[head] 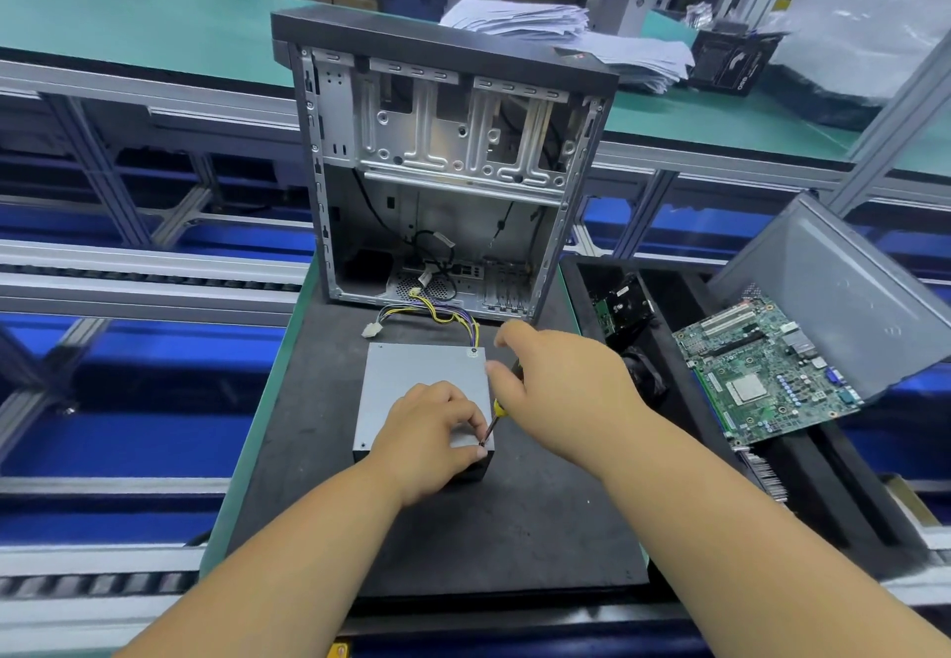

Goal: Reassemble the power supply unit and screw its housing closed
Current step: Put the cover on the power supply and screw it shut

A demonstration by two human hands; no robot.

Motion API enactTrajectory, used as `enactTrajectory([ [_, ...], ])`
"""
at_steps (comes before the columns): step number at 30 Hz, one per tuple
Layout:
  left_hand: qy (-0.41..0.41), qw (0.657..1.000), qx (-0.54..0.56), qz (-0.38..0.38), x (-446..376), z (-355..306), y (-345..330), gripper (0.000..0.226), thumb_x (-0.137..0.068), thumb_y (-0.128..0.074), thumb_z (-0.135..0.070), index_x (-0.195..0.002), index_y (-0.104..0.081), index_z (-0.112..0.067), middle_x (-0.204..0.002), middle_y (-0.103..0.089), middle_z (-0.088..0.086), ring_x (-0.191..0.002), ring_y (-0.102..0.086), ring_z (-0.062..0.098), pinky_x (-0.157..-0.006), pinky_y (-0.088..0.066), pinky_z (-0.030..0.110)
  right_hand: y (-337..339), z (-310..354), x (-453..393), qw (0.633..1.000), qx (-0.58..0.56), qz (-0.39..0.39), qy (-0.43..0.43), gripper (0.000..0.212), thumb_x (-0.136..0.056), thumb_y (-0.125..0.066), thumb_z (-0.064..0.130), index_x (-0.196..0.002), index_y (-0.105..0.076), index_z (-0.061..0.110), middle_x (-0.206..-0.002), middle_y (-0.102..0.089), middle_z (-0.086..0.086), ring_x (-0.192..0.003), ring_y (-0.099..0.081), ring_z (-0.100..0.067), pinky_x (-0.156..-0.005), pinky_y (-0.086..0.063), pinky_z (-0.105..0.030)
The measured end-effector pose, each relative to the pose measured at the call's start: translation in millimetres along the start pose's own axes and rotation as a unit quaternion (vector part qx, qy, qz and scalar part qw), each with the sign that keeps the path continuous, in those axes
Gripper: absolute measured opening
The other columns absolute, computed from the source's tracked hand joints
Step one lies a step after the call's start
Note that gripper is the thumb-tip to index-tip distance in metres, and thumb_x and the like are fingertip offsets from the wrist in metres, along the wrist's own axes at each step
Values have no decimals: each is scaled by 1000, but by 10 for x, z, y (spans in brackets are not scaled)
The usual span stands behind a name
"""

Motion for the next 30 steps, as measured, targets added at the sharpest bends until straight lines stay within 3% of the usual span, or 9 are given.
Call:
enactTrajectory([
  [2, 0, 1000, 0, 3, -1, -6, 1, 18, -80, -72, -38, -78, -56, -46, -102, -50, -19, -101, -39, 8, -96, -34, 27, 10, 11, 3, 999, -47, -1, 12, 33, -90, -47, 33, -123, -46, 26, -95, -60, 8, -81, -54, -20, -57, -34, -31],
  [4, 0, 1000, 1, 3, -2, -5, 2, 19, -80, -72, -38, -77, -55, -46, -103, -50, -19, -102, -39, 8, -97, -34, 27, 9, 17, -5, 999, -47, -8, 25, 36, -90, -49, 30, -126, -44, 28, -88, -57, 10, -77, -53, -20, -54, -32, -31],
  [6, 1, 1000, -1, 2, -3, -3, 4, 19, -80, -72, -38, -77, -55, -46, -103, -50, -19, -101, -39, 8, -96, -33, 26, -3, 13, -9, 1000, 1, -21, 15, 31, -97, -47, 41, -125, -44, 28, -72, -51, 10, -70, -51, -20, -51, -31, -30],
  [8, 1, 1000, -4, 1, -4, -4, 6, 19, -81, -72, -39, -77, -55, -46, -103, -50, -19, -100, -38, 8, -96, -33, 26, -16, 3, -2, 999, 37, -21, 1, 33, -99, -41, 51, -120, -46, 27, -71, -53, 9, -68, -50, -20, -52, -33, -29],
  [13, 0, 1000, -8, 2, -3, -12, 11, 17, -81, -72, -38, -79, -56, -45, -103, -49, -18, -100, -39, 9, -95, -32, 25, 13, 5, 2, 998, -64, 5, 19, 35, -93, -44, 29, -128, -50, 26, -109, -57, 5, -93, -54, -21, -70, -46, -34],
  [18, -1, 1000, -3, 5, 2, -11, 20, 20, -81, -72, -38, -76, -55, -48, -104, -51, -18, -101, -40, 9, -96, -33, 27, -1, -2, -13, 1000, 16, -17, 21, 31, -101, -39, 47, -127, -46, 31, -81, -62, 9, -75, -56, -19, -56, -39, -30],
  [24, -1, 1000, -8, 4, -3, 0, 6, 24, -80, -73, -39, -74, -53, -50, -102, -49, -20, -99, -39, 9, -95, -34, 27, 7, -5, -3, 999, -51, 7, 9, 37, -88, -46, 26, -125, -43, 25, -86, -56, 8, -76, -54, -22, -57, -42, -32],
  [27, -2, 1000, -6, 2, -1, 10, 3, 24, -80, -73, -39, -74, -53, -50, -103, -51, -19, -100, -39, 8, -96, -34, 29, 21, -24, -10, 1000, -2, -7, 12, 29, -97, -45, 39, -123, -45, 25, -71, -53, 7, -71, -54, -22, -55, -40, -31],
  [30, -4, 1000, -4, 2, -1, 6, 3, 23, -80, -73, -39, -74, -54, -49, -103, -51, -19, -101, -40, 8, -97, -35, 30, 19, -51, -1, 1000, 20, 9, 11, 32, -100, -39, 49, -120, -50, 26, -78, -61, 8, -76, -57, -20, -57, -41, -30],
])
Point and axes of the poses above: each hand's wrist, its own x-axis away from the middle knuckle, its own y-axis out of the back of the hand, z = x × y, the point moved 2 cm from there along -x, towards the middle knuckle
